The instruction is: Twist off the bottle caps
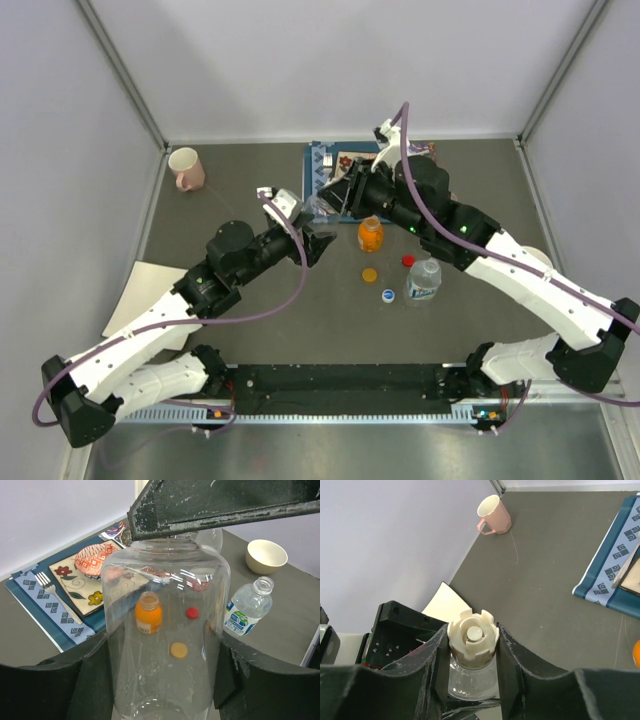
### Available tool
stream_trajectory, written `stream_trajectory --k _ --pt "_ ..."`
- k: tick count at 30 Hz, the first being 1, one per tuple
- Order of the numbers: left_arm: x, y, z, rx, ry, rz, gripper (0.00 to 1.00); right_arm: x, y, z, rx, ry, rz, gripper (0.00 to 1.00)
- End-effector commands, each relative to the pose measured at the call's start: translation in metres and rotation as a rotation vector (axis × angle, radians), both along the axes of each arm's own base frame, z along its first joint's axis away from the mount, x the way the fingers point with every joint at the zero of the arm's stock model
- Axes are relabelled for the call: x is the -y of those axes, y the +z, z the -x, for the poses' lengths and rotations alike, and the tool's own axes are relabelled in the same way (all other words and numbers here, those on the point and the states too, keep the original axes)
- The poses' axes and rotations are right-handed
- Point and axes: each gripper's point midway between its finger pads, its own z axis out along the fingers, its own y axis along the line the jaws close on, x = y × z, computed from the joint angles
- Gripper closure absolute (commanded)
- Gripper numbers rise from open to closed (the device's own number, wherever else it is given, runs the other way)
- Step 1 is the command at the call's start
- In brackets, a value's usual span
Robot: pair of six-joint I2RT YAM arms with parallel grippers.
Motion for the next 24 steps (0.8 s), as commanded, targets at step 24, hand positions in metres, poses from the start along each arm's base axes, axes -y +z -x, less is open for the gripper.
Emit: stream_trajectory --k 24 --pt "0.039 0.092 0.181 -0.049 -1.14 0.197 0.6 0.021 0.056 0.185 0.622 0.994 -0.083 1.0"
